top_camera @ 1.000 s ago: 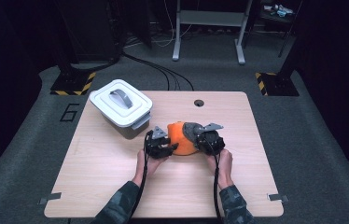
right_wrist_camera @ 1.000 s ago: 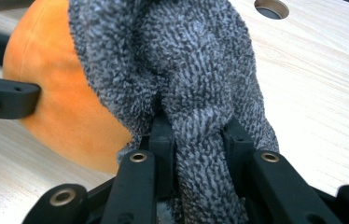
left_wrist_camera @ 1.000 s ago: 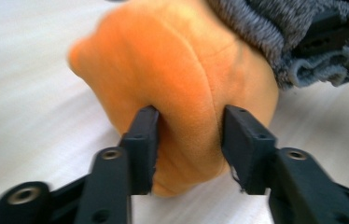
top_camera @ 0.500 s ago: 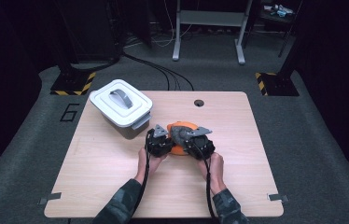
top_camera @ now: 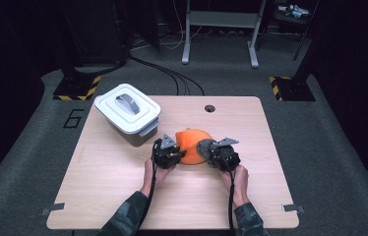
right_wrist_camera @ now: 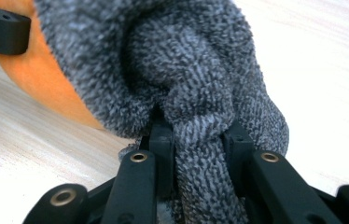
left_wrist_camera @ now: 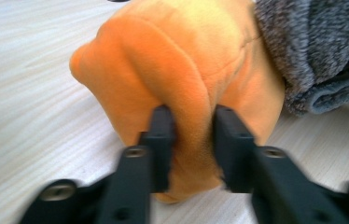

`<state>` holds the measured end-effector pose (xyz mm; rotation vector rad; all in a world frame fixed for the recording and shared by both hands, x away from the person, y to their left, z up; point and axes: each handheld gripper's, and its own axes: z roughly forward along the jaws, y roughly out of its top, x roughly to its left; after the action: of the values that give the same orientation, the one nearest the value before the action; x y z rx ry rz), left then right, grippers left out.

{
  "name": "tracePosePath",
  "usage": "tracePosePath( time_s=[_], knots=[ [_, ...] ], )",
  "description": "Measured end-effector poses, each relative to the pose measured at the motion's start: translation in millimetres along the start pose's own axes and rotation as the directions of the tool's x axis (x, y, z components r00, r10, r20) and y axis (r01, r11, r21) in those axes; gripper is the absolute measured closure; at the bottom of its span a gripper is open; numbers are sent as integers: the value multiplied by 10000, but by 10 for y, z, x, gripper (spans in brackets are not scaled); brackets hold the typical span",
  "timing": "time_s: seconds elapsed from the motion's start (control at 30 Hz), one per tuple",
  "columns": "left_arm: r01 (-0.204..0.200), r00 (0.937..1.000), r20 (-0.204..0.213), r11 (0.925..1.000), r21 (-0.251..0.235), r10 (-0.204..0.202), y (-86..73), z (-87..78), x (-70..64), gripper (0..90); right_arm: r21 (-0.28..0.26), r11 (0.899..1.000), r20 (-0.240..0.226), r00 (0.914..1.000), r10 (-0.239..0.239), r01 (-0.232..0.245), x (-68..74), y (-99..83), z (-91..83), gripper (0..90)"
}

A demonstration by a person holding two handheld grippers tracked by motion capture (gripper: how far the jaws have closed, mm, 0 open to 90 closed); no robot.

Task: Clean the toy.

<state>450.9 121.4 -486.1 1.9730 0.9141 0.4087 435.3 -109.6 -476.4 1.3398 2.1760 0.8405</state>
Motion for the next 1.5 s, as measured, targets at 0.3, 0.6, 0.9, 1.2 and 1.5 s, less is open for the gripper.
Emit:
tracePosePath(
  time_s=[0.3,0.6,0.9,1.2,1.5],
  knots=[
    [-208,9996,-181,9988,443,216,178,112,-97,538,105,9999,39,9999,-130,130,-19,-20,10,709],
    [-280,9996,48,9996,74,280,-60,36,-50,717,-918,9885,-262,9926,1184,-1203,-449,82,-293,702],
    [-206,9998,-47,9998,-72,206,-101,34,-94,719,42,9955,-36,9955,952,-952,-302,249,30,701],
    [-135,9999,62,9998,-165,137,-112,32,-71,718,689,9924,499,9938,989,-1022,-417,189,107,700],
    [-260,9996,146,9995,-156,262,-104,31,-81,707,-3,10000,378,9993,65,-65,-91,458,-61,701]
  ],
)
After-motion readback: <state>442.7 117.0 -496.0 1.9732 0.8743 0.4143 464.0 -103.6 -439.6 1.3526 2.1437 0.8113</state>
